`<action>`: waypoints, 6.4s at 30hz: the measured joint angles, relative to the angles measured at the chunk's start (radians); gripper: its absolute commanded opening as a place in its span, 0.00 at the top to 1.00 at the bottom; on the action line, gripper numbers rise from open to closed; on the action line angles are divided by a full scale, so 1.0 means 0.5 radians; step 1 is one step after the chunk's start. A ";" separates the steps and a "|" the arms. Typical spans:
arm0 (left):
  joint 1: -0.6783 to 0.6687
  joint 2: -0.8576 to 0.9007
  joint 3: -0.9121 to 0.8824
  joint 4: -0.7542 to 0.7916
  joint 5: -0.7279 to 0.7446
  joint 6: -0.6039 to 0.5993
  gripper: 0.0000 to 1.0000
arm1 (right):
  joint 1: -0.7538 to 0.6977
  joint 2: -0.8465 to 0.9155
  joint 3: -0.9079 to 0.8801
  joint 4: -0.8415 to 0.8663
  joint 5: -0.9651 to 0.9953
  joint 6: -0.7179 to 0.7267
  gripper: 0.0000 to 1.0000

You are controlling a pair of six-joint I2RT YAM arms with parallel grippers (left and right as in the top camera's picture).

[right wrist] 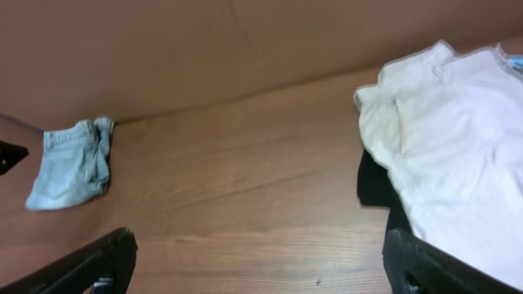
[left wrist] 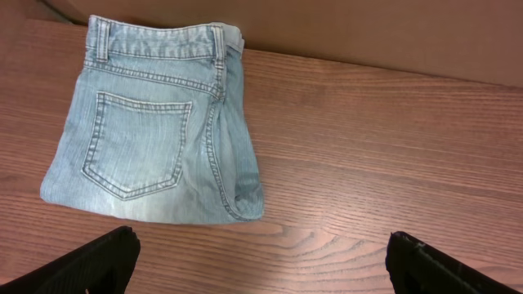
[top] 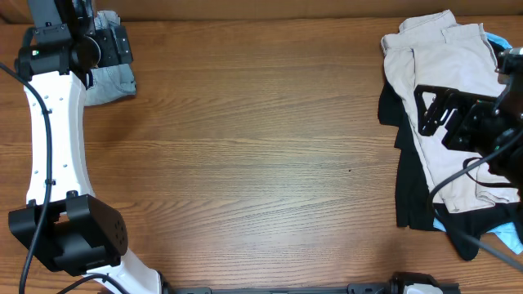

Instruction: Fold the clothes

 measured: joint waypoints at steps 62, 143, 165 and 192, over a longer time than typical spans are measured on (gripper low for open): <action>0.000 0.000 0.000 -0.005 0.008 -0.001 0.00 | 0.202 -2.156 -3.384 2.275 0.195 0.114 0.00; -0.323 -3.674 -3.702 1.469 -0.071 -0.433 0.00 | 0.202 -2.156 -3.384 2.272 0.209 0.114 0.00; -0.323 -3.674 -3.702 1.469 -0.069 -0.433 0.00 | 0.202 -2.156 -3.384 2.272 0.210 0.114 0.00; -0.323 -3.674 -3.702 1.469 -0.069 -0.433 0.00 | 0.202 -2.156 -3.384 2.271 0.210 0.114 0.00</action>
